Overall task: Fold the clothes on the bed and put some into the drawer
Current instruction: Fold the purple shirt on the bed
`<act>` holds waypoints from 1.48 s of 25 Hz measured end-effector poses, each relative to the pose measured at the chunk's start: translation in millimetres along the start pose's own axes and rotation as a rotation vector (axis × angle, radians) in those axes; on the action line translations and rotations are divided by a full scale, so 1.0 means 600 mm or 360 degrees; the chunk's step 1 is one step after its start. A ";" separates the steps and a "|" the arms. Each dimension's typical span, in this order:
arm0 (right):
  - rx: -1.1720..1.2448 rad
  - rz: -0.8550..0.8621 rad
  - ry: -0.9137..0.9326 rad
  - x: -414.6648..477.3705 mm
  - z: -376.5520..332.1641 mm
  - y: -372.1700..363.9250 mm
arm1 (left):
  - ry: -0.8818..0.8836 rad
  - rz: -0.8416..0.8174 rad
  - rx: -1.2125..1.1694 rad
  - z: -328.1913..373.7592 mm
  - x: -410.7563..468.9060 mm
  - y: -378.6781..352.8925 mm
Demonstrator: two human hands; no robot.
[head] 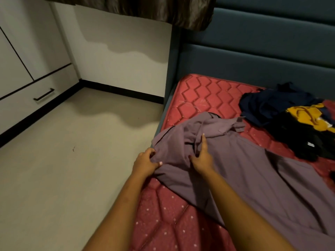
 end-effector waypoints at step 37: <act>0.2700 0.0141 0.0543 0.059 -0.005 0.328 | -0.0310 -0.0543 0.1117 0.107 -0.032 -0.199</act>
Point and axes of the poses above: each hand's wrist, its own x-axis towards the middle knuckle, its own y-axis out of the back of the hand, z = x × y, the point moved 4 cm from there along x, towards the middle knuckle, and after that the axes turned 4 degrees about -z, right-handed, at the moved point
